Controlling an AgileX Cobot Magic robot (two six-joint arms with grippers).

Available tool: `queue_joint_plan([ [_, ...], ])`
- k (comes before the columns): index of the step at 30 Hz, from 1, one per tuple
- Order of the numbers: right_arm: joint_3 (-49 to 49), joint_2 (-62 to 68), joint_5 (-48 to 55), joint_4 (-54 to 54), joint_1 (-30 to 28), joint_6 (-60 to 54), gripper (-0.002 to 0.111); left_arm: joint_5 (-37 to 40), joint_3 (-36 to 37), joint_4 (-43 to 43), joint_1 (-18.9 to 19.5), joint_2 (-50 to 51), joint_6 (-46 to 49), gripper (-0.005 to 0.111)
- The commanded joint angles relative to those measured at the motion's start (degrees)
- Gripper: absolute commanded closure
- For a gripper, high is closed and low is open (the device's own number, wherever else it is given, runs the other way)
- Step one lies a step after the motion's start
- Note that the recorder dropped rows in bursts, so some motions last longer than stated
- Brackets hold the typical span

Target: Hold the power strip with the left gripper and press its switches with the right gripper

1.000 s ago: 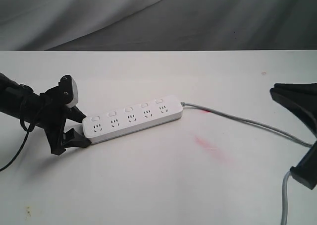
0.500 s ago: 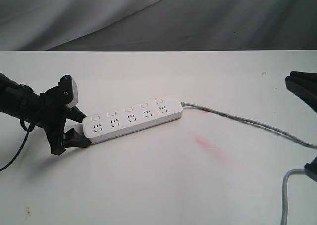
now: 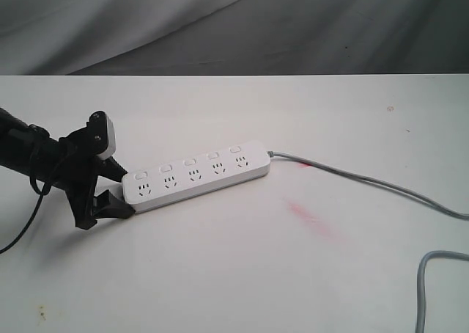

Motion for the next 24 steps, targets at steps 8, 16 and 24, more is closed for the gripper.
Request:
queue_joint_plan([
  [8, 1.7, -1.1, -0.2, 0.6, -1.2, 2.8, 0.108, -0.8, -0.1, 0.5, -0.2, -0.1, 0.0, 0.047],
  [16, 1.7, -1.1, -0.2, -17.5, -1.2, 24.8, 0.108, -0.8, -0.1, 0.5, -0.2, -0.1, 0.0, 0.047],
  [24, 2.1, -1.1, -0.2, -69.9, -1.2, 83.4, 0.108, -0.8, -0.1, 0.5, -0.2, -0.1, 0.0, 0.047],
])
